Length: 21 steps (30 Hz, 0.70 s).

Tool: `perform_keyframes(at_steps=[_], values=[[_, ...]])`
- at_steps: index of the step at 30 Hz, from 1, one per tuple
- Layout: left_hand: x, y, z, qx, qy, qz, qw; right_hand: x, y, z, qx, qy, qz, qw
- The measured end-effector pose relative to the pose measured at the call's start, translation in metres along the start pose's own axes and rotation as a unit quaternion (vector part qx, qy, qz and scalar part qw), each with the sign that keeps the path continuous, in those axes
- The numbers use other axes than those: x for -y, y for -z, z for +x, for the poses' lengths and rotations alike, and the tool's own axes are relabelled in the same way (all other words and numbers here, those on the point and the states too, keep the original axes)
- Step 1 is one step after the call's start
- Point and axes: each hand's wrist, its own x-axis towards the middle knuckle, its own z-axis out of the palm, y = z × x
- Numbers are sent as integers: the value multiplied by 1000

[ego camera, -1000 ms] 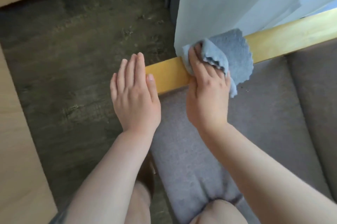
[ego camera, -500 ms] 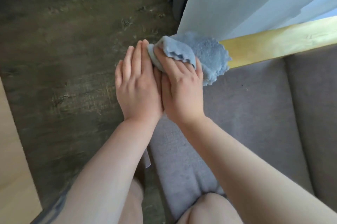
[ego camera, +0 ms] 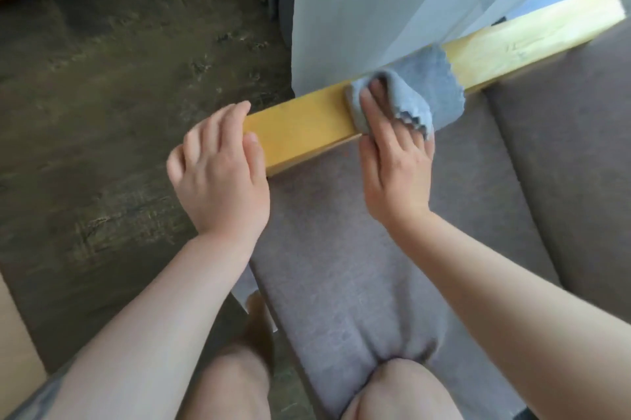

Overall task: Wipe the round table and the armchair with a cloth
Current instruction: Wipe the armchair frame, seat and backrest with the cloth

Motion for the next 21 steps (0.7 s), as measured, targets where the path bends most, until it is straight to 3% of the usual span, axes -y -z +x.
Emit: perform_keyframes(at_steps=[2, 5, 7, 8, 10, 12, 13, 15, 17, 18, 19, 21], values=[[-9, -4, -1, -25, 39, 0, 999, 27, -1, -2, 7, -42, 30, 999], [-7, -5, -2, -34, 44, -4, 998, 62, -3, 3, 128, 150, 90, 976], [-5, -2, -2, -19, 26, -5, 999, 41, 3, 20, 137, 220, 62, 964], [-4, -1, -3, -11, 15, -1, 1000, 25, 4, 23, 115, 187, 30, 975], [-3, -2, -3, -22, 3, 10, 1000, 7, 4, 23, 36, 3, -3, 999], [-4, -7, -3, -42, 12, 11, 999, 38, -8, 14, -21, -131, 16, 991], [-4, -10, -3, -57, 22, 10, 998, 62, -15, 11, -20, -126, 39, 991], [-4, -12, 0, -85, 45, 15, 995, 92, -21, 7, 46, 14, 90, 995], [-2, -11, 0, -65, 39, 11, 997, 71, -11, 18, 112, 162, 79, 977], [-2, -8, -2, -39, 28, 6, 999, 48, -5, 22, 116, 184, 48, 975], [-1, -4, -2, -17, 16, 5, 1000, 22, -1, 26, 96, 151, 23, 984], [-3, 1, 0, 4, -2, 16, 1000, -6, 8, 26, 23, -19, 18, 999]])
